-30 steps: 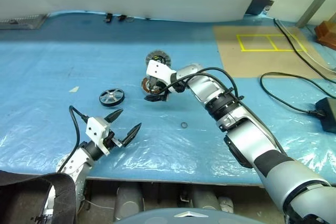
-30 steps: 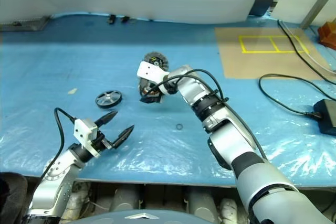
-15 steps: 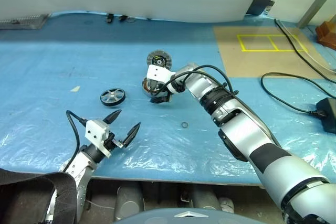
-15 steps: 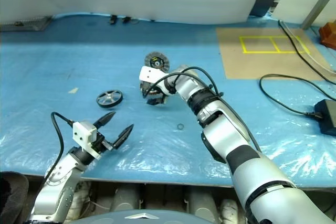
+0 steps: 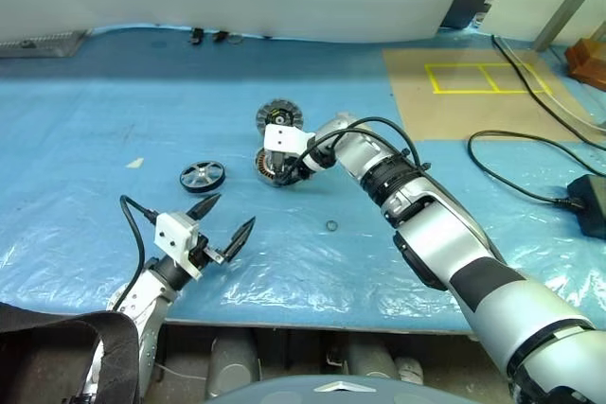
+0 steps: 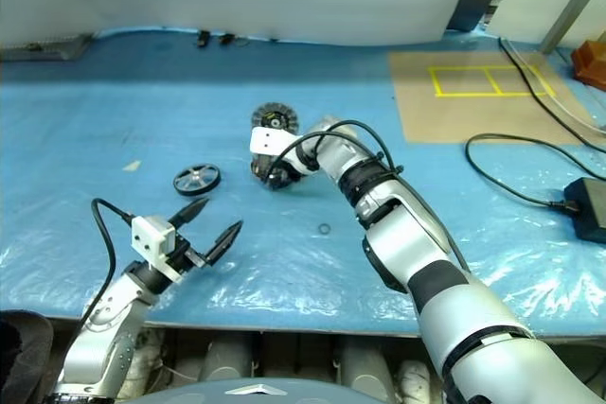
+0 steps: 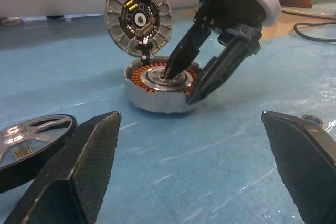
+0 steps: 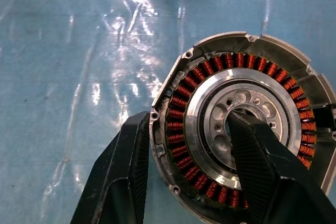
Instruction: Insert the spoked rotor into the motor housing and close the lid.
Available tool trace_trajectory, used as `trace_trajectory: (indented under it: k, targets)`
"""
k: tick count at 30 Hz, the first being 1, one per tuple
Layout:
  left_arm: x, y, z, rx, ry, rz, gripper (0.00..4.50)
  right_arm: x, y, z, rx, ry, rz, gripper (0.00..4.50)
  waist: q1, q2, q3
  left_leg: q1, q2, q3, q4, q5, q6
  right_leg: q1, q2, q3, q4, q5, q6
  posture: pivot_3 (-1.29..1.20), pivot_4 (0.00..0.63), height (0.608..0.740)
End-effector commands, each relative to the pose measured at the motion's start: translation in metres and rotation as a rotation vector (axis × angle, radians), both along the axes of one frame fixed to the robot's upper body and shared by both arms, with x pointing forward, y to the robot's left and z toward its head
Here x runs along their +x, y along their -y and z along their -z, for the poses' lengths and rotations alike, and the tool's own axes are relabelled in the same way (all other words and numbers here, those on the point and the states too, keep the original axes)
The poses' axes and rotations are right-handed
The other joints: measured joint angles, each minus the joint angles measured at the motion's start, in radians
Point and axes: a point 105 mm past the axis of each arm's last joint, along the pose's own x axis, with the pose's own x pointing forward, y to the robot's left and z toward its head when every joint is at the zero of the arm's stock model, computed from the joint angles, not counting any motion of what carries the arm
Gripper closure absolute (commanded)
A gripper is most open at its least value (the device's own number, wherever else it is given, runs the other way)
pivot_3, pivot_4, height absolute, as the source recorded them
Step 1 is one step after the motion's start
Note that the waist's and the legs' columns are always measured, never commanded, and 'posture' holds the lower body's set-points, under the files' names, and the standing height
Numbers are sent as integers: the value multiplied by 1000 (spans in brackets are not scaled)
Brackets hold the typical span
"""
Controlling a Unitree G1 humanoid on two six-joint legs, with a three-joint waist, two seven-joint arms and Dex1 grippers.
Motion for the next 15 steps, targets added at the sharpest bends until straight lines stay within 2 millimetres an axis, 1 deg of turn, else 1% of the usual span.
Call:
trace_trajectory:
  k: [1,5,7,9,11,12,14,15]
  targets:
    - [-2,-5,-14,9,48,-5,0,-30,7,29,-74,-150,-60,2540,1,0,0,2,0,0,0,0,0,3,0,0,-1,0,0,0,150,740]
    - [-8,-4,-12,27,32,22,0,-61,13,34,-93,-201,-139,2540,3,-1,-1,3,0,-1,-1,0,0,5,0,0,-3,0,1,0,150,740]
    - [-12,-5,-11,31,23,29,0,-70,13,35,-84,-204,-142,2540,3,-1,-2,3,0,-1,-2,0,0,6,0,0,-4,-1,1,0,150,740]
    - [-15,-7,-9,38,10,32,0,-75,10,34,-64,-189,-149,2540,1,-1,-2,3,0,-1,-3,0,0,6,0,0,-4,-1,1,0,150,740]
    - [-16,-8,-6,50,-2,41,0,-74,5,32,-36,-165,-131,1810,0,-1,-2,4,0,-1,-3,0,0,6,0,1,-4,-2,3,0,150,740]
    - [-16,-8,-5,56,-5,46,0,-74,5,31,-30,-163,-127,1565,-2,-1,-2,5,0,-2,-4,0,0,7,0,1,-4,-4,7,0,150,740]
    - [-15,-7,-5,58,-4,54,0,-73,2,25,-3,-159,-109,883,-3,-1,-2,7,0,-2,-5,0,0,8,0,2,-3,-4,8,0,150,740]
    - [-13,-6,-6,58,-1,61,0,-71,0,18,19,-133,-111,553,-4,-1,-2,8,0,-2,-5,0,0,8,0,3,-3,-5,8,0,150,740]
